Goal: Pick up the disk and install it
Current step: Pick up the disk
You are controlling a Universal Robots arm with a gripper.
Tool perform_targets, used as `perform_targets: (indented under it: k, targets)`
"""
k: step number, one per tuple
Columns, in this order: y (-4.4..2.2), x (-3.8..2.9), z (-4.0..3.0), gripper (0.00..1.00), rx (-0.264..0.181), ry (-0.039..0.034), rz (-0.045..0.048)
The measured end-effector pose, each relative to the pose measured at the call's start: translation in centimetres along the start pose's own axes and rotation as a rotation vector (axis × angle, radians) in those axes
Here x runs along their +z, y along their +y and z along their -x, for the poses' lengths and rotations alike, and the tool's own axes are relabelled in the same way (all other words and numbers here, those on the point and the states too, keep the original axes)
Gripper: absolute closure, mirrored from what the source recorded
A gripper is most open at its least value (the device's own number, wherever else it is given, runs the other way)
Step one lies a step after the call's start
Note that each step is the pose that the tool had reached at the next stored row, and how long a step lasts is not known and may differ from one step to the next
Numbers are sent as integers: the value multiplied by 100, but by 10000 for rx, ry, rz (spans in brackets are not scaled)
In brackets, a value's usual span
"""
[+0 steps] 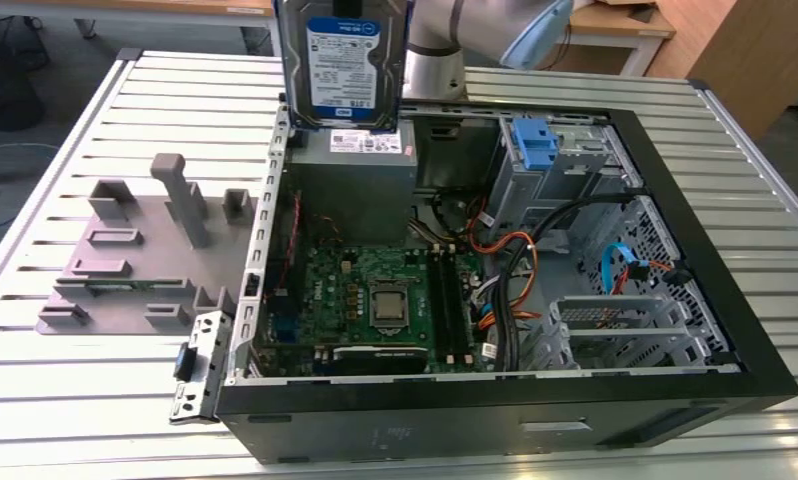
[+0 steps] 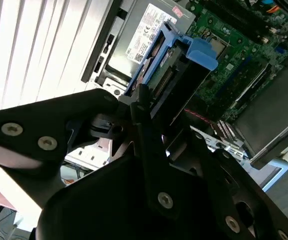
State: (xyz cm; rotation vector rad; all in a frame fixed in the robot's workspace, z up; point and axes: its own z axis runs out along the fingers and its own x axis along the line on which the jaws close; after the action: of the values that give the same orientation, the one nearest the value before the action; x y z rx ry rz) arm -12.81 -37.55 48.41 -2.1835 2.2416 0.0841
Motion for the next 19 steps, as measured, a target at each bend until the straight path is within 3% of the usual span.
perform_targets:
  k: [19]
  targets:
    - [-612,-18,16,65,5,2,101]
